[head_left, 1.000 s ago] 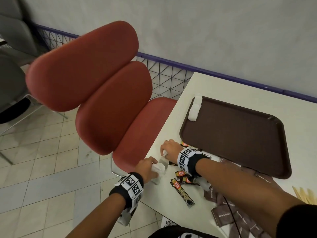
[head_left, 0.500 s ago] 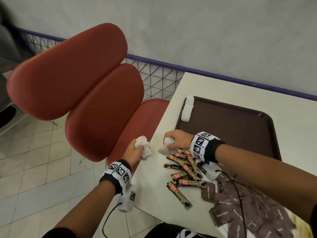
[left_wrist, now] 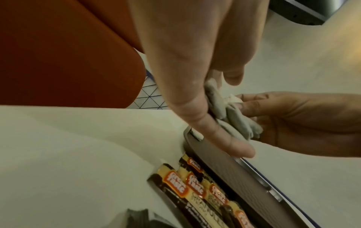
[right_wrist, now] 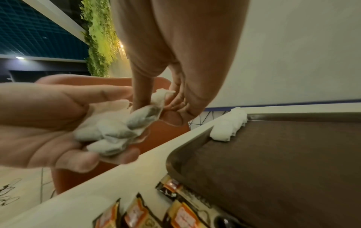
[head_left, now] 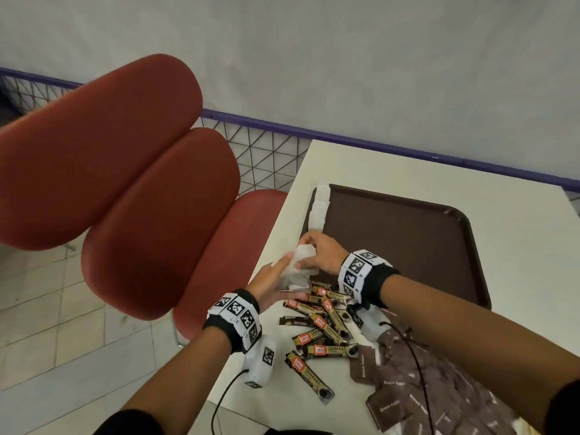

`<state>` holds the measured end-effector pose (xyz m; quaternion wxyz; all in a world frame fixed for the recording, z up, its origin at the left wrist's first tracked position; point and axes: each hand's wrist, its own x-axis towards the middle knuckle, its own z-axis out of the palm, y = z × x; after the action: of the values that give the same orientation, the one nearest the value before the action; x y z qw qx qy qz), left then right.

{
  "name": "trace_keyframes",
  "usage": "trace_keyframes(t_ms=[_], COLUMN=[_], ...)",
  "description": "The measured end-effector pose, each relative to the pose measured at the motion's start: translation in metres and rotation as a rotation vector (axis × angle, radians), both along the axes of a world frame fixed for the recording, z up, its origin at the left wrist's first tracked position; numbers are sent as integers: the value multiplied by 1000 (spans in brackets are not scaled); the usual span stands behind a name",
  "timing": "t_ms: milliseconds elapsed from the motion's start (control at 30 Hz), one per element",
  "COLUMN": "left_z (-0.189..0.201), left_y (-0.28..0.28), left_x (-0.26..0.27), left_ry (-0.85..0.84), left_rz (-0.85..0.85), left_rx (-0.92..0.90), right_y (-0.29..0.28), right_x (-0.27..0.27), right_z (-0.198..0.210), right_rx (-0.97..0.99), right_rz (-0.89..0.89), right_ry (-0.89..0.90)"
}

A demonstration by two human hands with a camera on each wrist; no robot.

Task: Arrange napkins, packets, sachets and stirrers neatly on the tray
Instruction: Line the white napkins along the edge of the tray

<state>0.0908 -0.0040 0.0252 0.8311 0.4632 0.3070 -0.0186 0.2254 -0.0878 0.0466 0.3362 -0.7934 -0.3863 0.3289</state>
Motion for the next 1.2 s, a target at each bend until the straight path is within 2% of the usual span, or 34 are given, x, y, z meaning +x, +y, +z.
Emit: trace_keyframes(t_ms=[100, 200, 400, 567, 633, 800, 1033, 1200], left_z=[2, 1, -2, -8, -11, -17, -28, -32], left_y=[-1, -1, 3, 11, 15, 22, 36, 46], left_x=[7, 13, 23, 33, 38, 48, 48, 38], left_ry=[-14, -1, 9, 63, 73, 60, 147, 131], left_rz=[-13, 45, 62, 159, 203, 230, 326, 371], left_rx=[37, 8, -1, 57, 61, 34, 21, -12], right_y=[-5, -7, -4, -4, -5, -2, 13, 30], right_x=[6, 10, 13, 21, 26, 37, 69, 72], right_z=[-6, -10, -14, -21, -23, -32, -52, -68], right_rx=[33, 60, 57, 197, 253, 287, 228, 99], right_rz=[-51, -84, -72, -121, -152, -156, -511, -544], right_ry=[10, 1, 63, 296, 333, 228, 53, 0])
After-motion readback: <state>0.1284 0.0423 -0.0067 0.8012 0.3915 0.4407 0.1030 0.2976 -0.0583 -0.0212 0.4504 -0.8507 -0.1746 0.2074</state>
